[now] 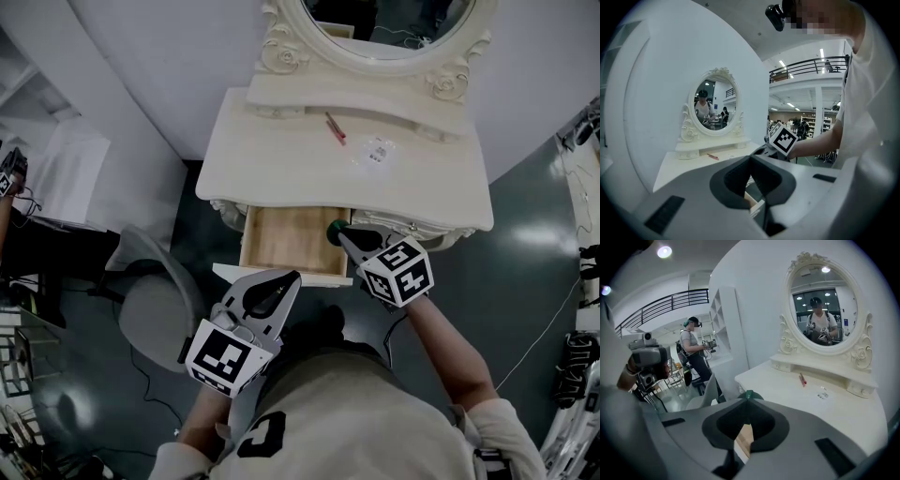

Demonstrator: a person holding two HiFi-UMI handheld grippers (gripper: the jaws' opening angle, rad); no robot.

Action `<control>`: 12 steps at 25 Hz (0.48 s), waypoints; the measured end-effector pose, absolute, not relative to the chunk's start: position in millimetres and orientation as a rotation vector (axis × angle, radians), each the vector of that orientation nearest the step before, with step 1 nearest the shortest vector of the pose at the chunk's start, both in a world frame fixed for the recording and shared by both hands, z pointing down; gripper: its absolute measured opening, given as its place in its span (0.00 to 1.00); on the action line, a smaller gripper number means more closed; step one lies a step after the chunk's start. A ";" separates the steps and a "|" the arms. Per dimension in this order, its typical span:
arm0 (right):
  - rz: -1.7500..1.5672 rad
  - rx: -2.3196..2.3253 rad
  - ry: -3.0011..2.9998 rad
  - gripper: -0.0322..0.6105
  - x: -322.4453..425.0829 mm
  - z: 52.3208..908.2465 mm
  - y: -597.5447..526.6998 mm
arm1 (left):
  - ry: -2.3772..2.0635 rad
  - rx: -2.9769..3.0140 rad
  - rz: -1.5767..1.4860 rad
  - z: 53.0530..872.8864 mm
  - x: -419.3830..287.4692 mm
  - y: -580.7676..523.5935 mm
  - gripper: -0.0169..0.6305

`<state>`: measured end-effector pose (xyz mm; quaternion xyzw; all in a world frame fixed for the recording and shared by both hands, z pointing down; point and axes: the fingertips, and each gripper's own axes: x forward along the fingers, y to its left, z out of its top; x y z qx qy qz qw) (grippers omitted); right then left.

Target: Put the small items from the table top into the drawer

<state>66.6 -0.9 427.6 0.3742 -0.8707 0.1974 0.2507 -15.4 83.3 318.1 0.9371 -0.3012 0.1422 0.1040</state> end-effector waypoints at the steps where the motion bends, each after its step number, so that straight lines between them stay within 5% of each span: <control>1: 0.536 1.000 -2.371 0.10 68.0 430.2 -1.8 | -0.892 2.766 0.417 318.2 -10.5 80.3 0.12; 12: 0.528 0.844 -2.407 0.10 77.9 445.6 -16.0 | -1.021 2.722 0.486 311.5 16.3 60.9 0.12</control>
